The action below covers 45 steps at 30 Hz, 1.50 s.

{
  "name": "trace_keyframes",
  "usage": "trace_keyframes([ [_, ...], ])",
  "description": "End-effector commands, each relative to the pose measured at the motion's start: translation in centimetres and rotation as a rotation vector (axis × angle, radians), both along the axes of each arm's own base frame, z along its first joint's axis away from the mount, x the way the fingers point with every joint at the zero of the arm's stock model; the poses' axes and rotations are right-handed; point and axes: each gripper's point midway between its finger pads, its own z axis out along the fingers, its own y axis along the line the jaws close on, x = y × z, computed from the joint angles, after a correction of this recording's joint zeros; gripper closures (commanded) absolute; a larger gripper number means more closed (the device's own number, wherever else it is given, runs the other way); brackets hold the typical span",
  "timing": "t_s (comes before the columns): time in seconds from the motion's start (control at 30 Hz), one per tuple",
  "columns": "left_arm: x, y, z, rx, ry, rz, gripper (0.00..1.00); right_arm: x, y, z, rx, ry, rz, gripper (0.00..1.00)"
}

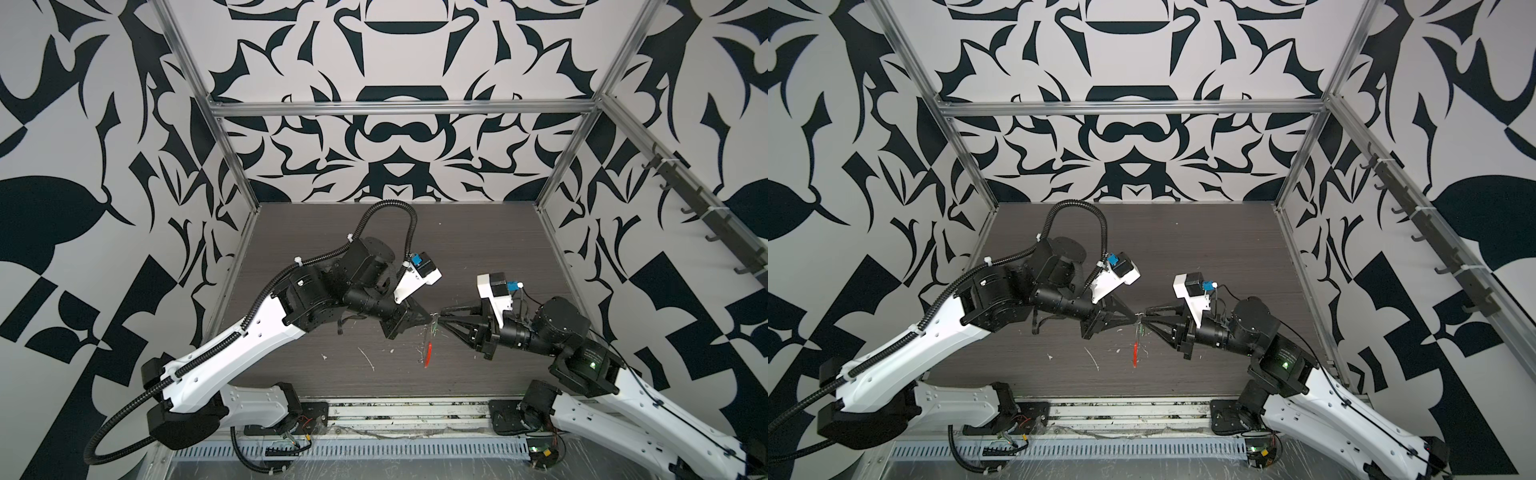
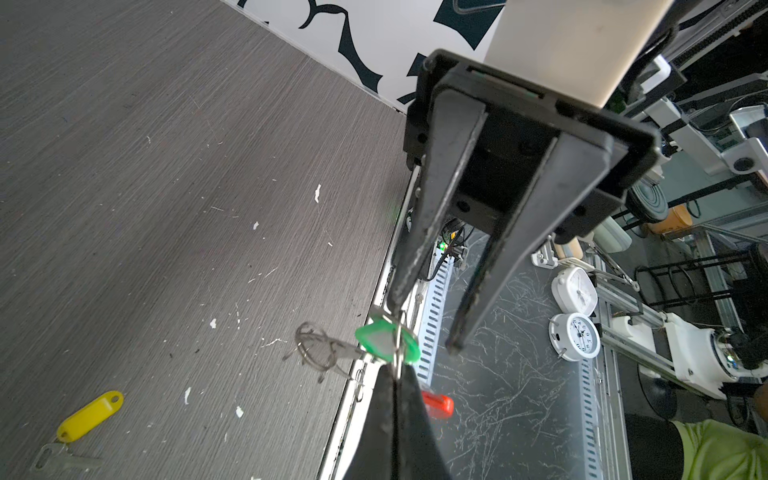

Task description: Remove the keys from the keyring

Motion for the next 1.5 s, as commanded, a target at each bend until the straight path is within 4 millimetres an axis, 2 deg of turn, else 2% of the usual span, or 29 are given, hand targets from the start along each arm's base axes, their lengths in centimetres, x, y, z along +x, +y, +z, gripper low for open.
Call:
trace_keyframes([
  [0.0,-0.4,0.4,1.6,-0.037,-0.017,-0.006,1.00,0.2,0.1,1.1,0.038,-0.037,-0.009,0.73],
  [0.07,-0.5,0.4,1.6,-0.036,-0.014,-0.012,1.00,0.4,0.1,1.0,0.033,-0.034,-0.017,0.72],
  [0.2,-0.7,0.4,1.6,-0.037,-0.010,-0.019,1.00,0.6,-0.1,0.9,0.031,-0.036,-0.037,0.59],
  [0.23,-0.7,0.4,1.6,-0.036,-0.010,-0.019,1.00,0.6,-0.1,1.0,0.032,-0.040,-0.038,0.59],
  [0.33,-0.5,0.4,1.6,-0.035,-0.014,-0.012,1.00,0.5,-0.1,1.0,0.031,-0.041,-0.027,0.71],
  [0.53,-0.3,0.3,1.7,-0.037,-0.021,-0.002,1.00,0.1,0.2,0.9,0.028,-0.033,0.001,0.73],
  [0.7,-0.1,0.3,1.9,-0.039,-0.027,0.007,1.00,0.1,0.0,0.9,0.030,-0.034,-0.005,0.84],
  [0.87,0.0,0.3,2.2,-0.045,-0.030,0.010,1.00,0.2,0.1,0.8,0.027,-0.032,-0.005,1.00],
  [1.13,0.4,0.4,2.6,-0.083,-0.061,0.038,1.00,0.8,-0.1,0.5,0.021,-0.013,-0.049,1.00],
  [1.3,0.6,0.6,3.5,-0.177,-0.114,0.060,1.00,1.2,0.1,-0.3,0.018,0.015,-0.057,1.00],
  [1.47,0.8,0.4,4.3,-0.294,-0.182,0.075,1.00,1.3,0.4,-0.1,0.051,0.030,-0.052,1.00],
])
